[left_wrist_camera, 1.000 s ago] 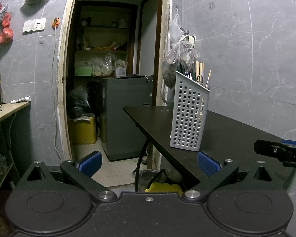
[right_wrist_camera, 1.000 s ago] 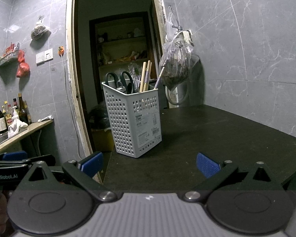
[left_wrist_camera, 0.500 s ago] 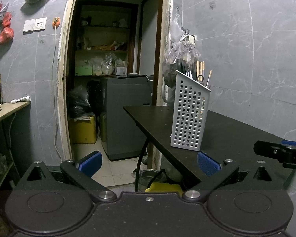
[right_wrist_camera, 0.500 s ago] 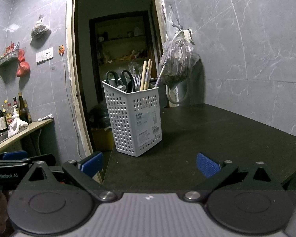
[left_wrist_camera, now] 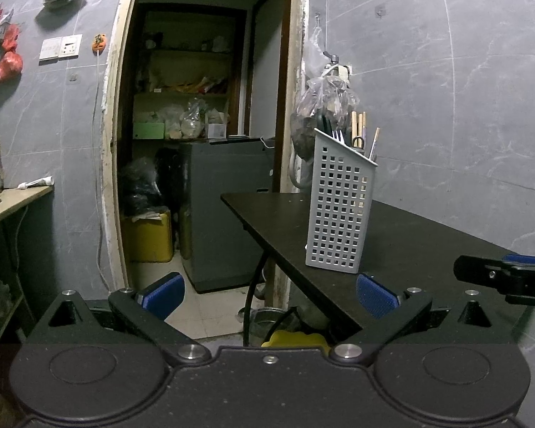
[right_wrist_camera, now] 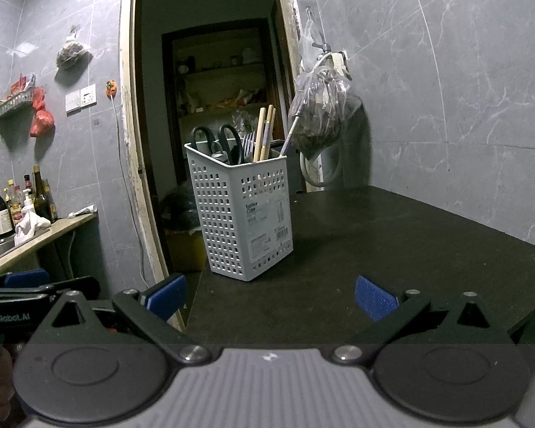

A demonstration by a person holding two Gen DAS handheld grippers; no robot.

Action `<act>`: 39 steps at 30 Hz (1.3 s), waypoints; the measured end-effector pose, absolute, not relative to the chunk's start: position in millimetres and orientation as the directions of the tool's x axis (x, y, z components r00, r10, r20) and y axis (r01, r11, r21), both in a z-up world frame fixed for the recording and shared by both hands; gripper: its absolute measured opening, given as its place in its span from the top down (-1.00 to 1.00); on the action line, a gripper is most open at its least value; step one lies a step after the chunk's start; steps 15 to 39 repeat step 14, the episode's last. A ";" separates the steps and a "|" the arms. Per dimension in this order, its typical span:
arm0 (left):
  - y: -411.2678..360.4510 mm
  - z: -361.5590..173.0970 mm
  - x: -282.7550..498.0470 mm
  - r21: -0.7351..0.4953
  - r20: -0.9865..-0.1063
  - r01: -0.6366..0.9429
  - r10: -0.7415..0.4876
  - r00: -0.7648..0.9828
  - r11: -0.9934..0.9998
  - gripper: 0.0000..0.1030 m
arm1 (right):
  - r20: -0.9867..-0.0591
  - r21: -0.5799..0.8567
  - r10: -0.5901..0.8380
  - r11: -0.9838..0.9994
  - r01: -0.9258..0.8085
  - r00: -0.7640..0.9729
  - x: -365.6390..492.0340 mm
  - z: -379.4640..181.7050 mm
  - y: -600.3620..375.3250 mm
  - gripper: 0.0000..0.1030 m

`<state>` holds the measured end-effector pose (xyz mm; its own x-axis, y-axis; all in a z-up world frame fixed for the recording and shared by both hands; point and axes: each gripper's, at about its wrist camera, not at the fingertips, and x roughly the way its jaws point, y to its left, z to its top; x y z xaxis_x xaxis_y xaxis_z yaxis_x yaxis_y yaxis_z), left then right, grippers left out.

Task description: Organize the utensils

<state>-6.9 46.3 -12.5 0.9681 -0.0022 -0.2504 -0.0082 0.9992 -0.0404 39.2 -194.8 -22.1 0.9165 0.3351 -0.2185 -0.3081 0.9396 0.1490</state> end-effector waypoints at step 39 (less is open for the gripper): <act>46.8 -12.4 -7.6 -0.038 -0.251 -0.005 -0.005 0.968 0.999 -0.99 | -0.224 0.156 0.329 0.941 -0.299 0.917 40.2 -24.9 -194.4 -1.00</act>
